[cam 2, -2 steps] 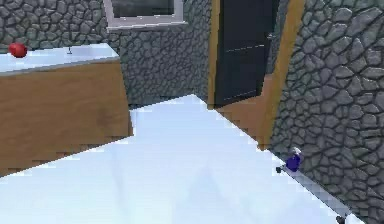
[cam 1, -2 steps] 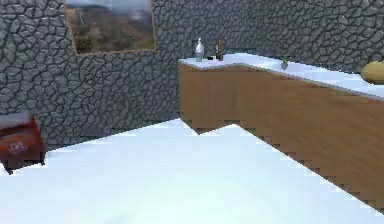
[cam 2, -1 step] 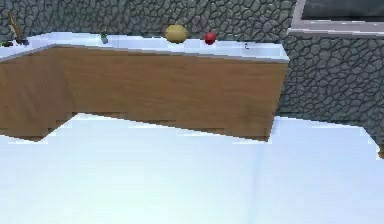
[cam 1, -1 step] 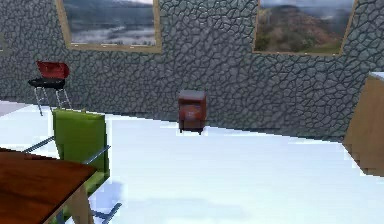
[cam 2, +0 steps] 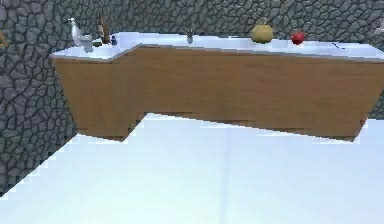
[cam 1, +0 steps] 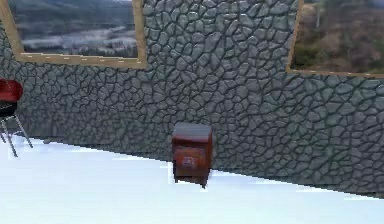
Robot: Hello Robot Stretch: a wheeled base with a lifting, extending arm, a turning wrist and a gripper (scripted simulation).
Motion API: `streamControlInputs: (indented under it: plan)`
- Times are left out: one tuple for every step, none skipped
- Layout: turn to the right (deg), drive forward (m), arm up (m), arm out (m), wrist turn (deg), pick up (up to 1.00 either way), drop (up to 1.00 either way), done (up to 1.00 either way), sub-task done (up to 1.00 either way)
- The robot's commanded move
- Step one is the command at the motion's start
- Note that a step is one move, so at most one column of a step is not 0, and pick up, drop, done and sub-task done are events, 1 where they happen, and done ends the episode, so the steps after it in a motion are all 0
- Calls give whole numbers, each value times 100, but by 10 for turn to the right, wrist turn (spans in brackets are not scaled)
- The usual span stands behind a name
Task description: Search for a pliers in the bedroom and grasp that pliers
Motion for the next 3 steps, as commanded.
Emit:
streamControlInputs:
  plan:
    - [-150, 0, 0, 0, 0, 0, 0, 0, 0]
    - [0, 75, 0, 0, 0, 0, 0, 0, 0]
    - [-450, 0, 0, 0, 0, 0, 0, 0, 0]
